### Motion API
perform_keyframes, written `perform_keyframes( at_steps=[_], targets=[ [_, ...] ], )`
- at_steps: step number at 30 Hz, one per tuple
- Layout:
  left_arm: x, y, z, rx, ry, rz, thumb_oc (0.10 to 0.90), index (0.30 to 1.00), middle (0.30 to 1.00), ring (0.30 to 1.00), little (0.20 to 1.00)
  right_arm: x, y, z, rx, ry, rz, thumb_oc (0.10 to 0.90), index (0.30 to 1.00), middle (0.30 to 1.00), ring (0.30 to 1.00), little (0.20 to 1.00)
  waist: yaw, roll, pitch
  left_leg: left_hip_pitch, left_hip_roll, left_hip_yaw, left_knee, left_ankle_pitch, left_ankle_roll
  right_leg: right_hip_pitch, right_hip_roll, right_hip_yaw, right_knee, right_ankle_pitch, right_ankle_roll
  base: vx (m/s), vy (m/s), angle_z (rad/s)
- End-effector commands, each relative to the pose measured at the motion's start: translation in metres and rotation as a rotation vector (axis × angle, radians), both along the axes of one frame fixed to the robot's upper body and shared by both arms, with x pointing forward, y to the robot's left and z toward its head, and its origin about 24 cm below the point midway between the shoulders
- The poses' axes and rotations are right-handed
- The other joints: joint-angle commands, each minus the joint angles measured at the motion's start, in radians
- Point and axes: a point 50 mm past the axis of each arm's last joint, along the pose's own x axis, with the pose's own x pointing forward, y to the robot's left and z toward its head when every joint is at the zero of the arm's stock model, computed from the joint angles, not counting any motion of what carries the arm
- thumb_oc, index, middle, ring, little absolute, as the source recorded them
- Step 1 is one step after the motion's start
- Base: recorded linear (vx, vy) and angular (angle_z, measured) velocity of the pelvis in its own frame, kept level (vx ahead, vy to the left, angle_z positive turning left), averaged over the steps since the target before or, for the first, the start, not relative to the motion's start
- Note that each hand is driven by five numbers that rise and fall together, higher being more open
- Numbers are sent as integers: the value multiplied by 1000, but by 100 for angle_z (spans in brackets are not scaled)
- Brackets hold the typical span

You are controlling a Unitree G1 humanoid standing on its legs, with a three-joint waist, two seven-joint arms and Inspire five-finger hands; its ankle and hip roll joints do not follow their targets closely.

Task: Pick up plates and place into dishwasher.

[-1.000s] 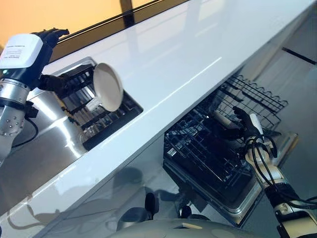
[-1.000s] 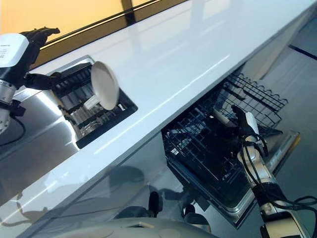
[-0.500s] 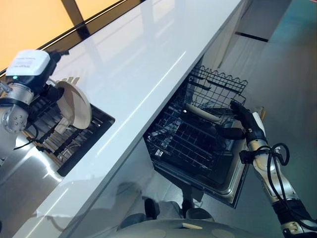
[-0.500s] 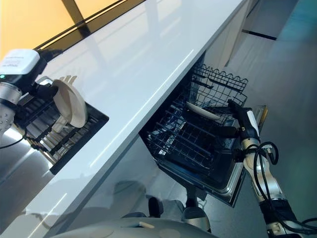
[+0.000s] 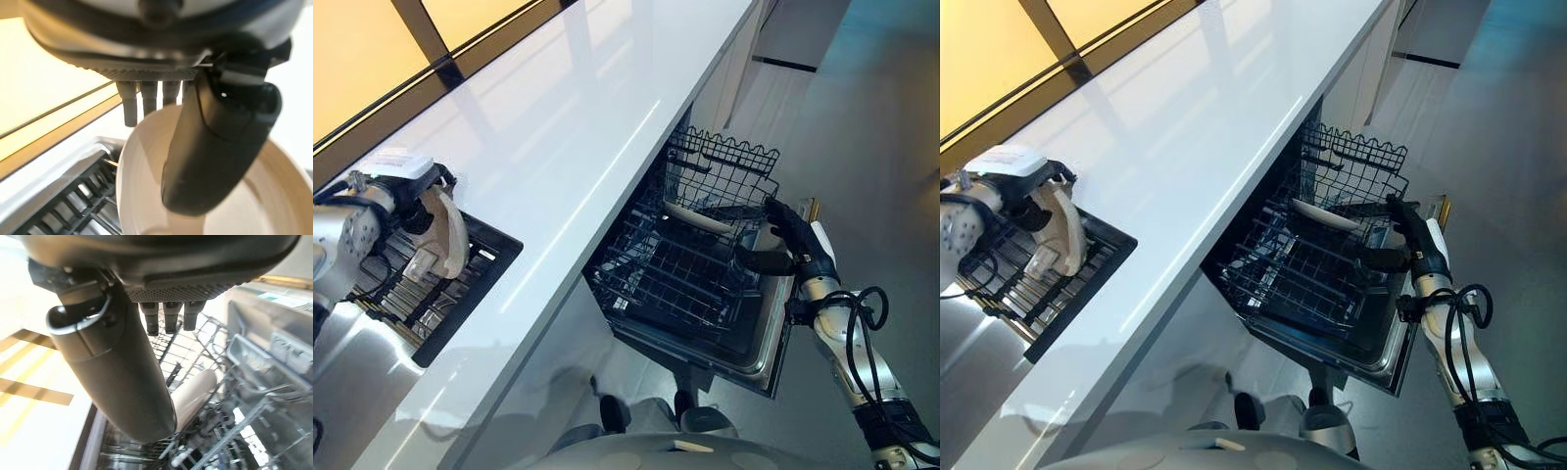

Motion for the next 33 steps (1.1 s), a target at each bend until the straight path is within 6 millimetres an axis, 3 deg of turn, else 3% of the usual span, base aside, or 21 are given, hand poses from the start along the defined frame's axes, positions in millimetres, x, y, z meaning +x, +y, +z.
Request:
perform_keyframes(
  at_steps=[1, 9, 14, 22, 33],
  targets=[
    [2, 20, 32, 104, -62, 72, 100, 300, 300, 300, 200, 20, 5, 83, -50, -368, 89, 800, 900, 900, 900, 900, 18, 37, -51, 24, -77, -19, 51, -176, 44, -99, 43, -39, 158, -70, 72, -9, -7, -6],
    [-2, 11, 63, 177, -354, -57, 100, 300, 300, 300, 200, 19, 8, 95, -48, -440, 113, 800, 900, 900, 900, 900, 52, 30, -58, 20, -79, -32, 46, -171, 36, -79, 44, -72, 107, -70, 65, -1, -18, 3],
    [-25, 4, 77, 150, -680, -176, 100, 300, 300, 300, 200, 9, 7, 110, -33, -543, 103, 800, 900, 900, 900, 900, 83, 21, -70, 17, -76, -46, 34, -164, 32, -71, 46, -89, 96, -76, 58, 0, -38, 11],
    [-62, 1, 74, -1, -1117, -253, 100, 300, 300, 300, 200, -2, 16, 132, -36, -712, 134, 800, 900, 900, 900, 900, 115, 9, -72, 21, -66, -77, 37, -165, 32, -70, 38, -116, 143, -110, 47, -7, -33, 16],
    [-97, -19, 71, 15, -1441, -360, 100, 300, 300, 300, 200, -7, 31, 143, -49, -766, 227, 800, 900, 900, 900, 900, 158, -21, -95, 23, -66, -106, 35, -163, 13, -35, 42, -162, 94, -106, 31, 13, -48, 10]
  ],
)
